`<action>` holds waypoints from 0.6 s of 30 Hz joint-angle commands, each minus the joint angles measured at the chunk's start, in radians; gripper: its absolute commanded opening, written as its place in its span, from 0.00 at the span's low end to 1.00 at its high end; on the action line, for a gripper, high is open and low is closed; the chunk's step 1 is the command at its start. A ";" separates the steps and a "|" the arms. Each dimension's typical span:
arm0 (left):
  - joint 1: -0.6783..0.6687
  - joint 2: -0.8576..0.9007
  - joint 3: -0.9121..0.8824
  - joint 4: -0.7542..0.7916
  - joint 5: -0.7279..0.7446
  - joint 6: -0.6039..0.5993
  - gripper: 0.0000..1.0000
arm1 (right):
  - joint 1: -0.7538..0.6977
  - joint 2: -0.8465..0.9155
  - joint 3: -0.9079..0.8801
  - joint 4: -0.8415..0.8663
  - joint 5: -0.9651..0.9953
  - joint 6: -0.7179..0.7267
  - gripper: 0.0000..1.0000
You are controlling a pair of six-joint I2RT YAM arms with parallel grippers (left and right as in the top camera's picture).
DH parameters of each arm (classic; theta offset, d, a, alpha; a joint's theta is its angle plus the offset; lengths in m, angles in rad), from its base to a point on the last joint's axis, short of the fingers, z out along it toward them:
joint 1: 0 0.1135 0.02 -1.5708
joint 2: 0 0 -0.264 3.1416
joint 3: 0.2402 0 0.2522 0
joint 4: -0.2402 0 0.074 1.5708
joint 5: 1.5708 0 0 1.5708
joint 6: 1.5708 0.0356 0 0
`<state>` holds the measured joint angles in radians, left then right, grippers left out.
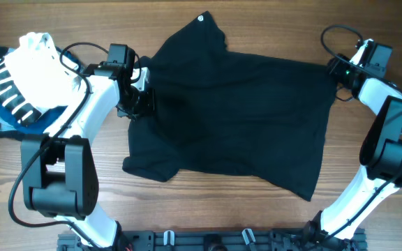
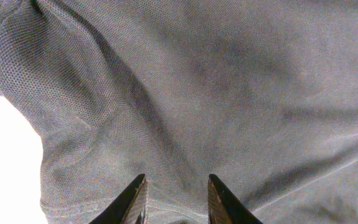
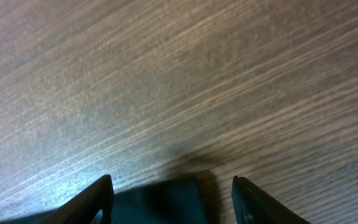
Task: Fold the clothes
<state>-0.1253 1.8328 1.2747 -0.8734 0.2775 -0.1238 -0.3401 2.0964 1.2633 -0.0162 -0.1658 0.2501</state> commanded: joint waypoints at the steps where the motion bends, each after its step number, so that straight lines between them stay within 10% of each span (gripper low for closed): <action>1: -0.002 -0.004 0.001 -0.003 -0.006 0.012 0.32 | -0.016 -0.002 0.012 0.002 -0.068 -0.014 0.61; 10: -0.002 -0.004 0.001 -0.003 -0.006 0.012 0.32 | 0.023 0.067 0.005 -0.021 -0.072 0.041 0.57; 15: -0.002 -0.004 0.001 -0.003 -0.005 0.012 0.31 | 0.045 0.077 0.005 -0.017 -0.121 0.039 0.11; 18: -0.002 -0.004 0.001 -0.003 -0.005 0.012 0.31 | 0.035 0.071 0.021 0.006 -0.119 0.041 0.04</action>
<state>-0.1253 1.8328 1.2747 -0.8753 0.2775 -0.1238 -0.3038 2.1353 1.2724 -0.0250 -0.2523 0.2844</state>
